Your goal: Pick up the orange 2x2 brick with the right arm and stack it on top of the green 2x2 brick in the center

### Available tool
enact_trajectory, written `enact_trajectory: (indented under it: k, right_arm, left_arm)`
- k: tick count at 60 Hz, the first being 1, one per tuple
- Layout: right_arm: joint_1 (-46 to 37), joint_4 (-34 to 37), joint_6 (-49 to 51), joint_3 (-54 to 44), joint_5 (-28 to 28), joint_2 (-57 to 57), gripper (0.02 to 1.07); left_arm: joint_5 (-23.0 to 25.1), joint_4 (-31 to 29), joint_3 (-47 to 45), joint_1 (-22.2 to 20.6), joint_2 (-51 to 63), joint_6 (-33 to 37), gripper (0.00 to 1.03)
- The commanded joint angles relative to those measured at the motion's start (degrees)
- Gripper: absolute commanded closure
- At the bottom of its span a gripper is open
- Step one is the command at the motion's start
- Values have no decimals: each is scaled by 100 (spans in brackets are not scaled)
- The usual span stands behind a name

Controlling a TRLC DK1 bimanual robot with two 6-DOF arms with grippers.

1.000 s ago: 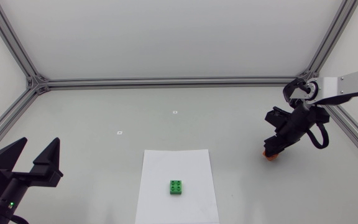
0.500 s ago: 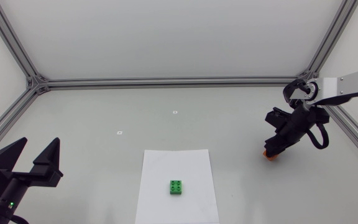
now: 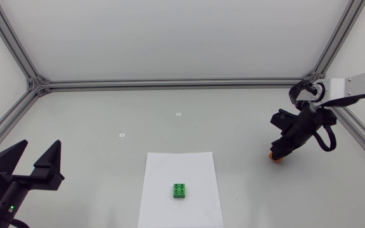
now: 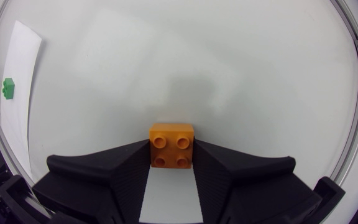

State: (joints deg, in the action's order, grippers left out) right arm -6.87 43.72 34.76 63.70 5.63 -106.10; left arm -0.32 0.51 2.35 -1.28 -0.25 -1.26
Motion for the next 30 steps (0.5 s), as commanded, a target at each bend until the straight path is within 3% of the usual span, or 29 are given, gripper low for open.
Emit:
enact_trajectory:
  k: [1,16,30]
  right_arm:
    - [28,163,127,-7,8,318,69]
    - [617,418,127,-350,-9,1180,70]
    - [1751,532,-233,-640,-71,1654,74]
  left_arm:
    - [23,-87,-235,14,-45,73,4]
    - [23,-87,-235,14,-45,73,4]
    - [23,-87,-235,14,-45,73,4]
